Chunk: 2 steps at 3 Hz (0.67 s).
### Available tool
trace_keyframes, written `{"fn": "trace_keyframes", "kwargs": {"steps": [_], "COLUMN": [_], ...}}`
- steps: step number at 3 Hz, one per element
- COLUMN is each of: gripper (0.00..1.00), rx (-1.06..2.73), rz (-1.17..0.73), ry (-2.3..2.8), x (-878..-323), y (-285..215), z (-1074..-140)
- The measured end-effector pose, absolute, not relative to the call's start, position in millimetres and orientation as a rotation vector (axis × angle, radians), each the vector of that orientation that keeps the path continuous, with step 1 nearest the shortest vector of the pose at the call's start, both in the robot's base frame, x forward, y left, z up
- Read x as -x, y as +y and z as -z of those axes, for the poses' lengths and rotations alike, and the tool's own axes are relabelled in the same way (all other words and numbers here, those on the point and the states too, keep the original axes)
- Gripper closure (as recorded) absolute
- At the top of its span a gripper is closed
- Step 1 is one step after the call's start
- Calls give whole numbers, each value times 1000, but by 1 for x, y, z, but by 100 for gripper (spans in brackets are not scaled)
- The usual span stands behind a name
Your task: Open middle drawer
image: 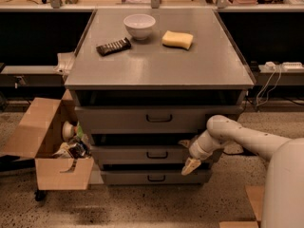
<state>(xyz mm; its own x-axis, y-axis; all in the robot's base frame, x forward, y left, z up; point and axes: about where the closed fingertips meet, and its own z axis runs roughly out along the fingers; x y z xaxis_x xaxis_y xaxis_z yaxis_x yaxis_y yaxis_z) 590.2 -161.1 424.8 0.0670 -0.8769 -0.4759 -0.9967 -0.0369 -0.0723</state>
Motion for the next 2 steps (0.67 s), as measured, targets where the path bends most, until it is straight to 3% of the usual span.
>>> {"fn": "trace_keyframes", "kwargs": {"steps": [2], "gripper": [73], "rx": [1967], "rz": [-467], "ry": [1865], "x": [-568], "y": [-156], "z": [-425]}}
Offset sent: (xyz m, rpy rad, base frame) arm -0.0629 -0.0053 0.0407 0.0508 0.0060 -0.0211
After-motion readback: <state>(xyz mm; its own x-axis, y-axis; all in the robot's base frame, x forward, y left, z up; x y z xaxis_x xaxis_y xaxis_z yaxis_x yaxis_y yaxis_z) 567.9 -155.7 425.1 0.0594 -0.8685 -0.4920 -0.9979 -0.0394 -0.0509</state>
